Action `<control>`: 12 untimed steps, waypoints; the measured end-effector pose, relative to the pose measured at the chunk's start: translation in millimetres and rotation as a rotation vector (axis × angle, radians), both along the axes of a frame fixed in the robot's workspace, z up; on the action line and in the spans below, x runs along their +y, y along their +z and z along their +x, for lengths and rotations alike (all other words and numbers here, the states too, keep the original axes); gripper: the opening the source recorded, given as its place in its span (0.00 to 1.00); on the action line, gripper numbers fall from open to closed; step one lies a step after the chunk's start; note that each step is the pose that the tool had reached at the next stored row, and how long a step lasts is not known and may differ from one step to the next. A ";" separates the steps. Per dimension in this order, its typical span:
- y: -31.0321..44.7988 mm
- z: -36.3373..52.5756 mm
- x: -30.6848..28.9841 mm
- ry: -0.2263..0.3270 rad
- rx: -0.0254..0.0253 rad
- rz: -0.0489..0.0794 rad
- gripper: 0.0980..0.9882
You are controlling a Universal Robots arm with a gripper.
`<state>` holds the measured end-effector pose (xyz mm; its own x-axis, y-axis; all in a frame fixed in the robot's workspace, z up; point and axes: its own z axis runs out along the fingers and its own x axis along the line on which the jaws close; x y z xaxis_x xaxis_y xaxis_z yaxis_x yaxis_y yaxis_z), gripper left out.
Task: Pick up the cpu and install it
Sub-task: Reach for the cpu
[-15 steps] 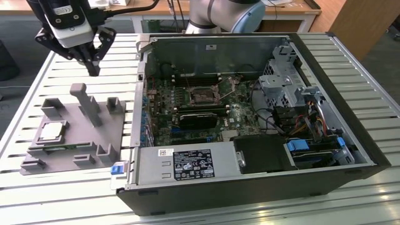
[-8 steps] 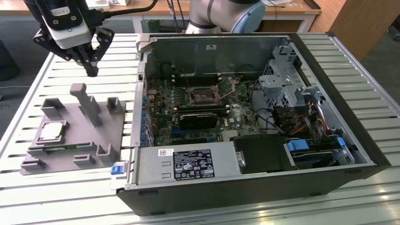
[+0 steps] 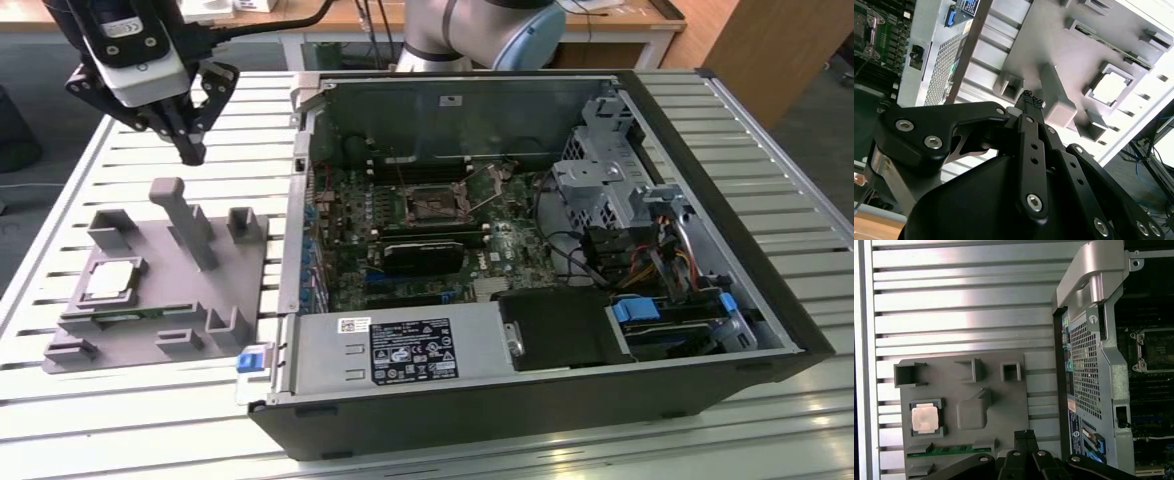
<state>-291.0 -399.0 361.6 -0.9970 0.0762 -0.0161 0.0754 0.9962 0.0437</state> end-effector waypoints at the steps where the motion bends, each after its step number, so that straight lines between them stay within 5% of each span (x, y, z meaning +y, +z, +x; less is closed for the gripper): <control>1: -0.2 -0.5 0.0 0.000 0.0001 0.000 0.01; 12: -2.5 -6.4 0.0 0.000 0.0016 0.000 0.01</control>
<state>-297.4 -398.9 359.1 -0.9970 0.0762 -0.0145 0.0755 0.9962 0.0436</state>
